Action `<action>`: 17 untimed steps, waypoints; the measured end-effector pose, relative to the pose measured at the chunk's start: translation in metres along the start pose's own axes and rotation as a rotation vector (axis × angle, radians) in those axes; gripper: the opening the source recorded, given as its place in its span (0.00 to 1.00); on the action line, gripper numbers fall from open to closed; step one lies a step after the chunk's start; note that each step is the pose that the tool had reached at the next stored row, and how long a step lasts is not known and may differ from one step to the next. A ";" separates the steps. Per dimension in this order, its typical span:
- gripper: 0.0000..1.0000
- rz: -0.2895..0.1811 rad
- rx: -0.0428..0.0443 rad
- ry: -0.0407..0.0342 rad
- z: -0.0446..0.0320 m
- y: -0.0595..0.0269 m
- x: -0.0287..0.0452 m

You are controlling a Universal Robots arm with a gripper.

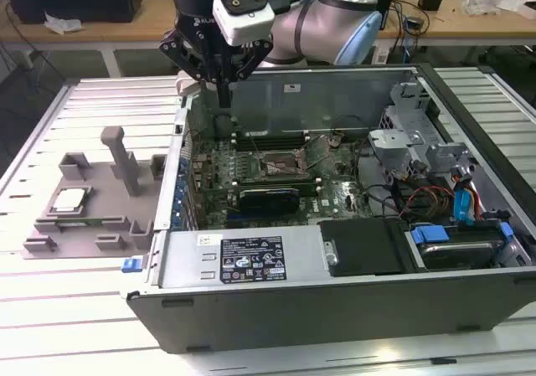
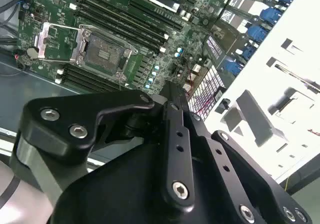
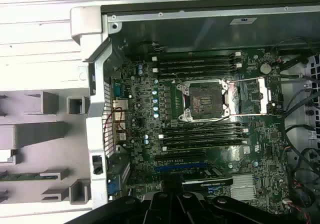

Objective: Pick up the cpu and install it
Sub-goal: 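Reach for the cpu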

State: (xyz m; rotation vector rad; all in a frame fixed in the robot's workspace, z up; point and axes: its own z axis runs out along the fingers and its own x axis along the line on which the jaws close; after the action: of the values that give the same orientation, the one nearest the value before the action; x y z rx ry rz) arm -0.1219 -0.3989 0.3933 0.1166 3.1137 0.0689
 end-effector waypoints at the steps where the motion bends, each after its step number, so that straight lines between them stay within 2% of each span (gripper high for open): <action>1: 0.11 0.000 0.0000 0.0000 0.0000 0.0000 0.0000; 9: 0.11 0.000 0.0001 0.0000 0.0000 0.0000 0.0004; 14: 0.11 0.000 0.0000 0.0000 -0.0002 -0.0005 0.0066; 17: 0.11 0.000 0.0000 0.0000 -0.0004 -0.0010 0.0140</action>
State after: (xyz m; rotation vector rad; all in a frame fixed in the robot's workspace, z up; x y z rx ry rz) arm -0.1359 -0.3989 0.3933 0.1165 3.1137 0.0688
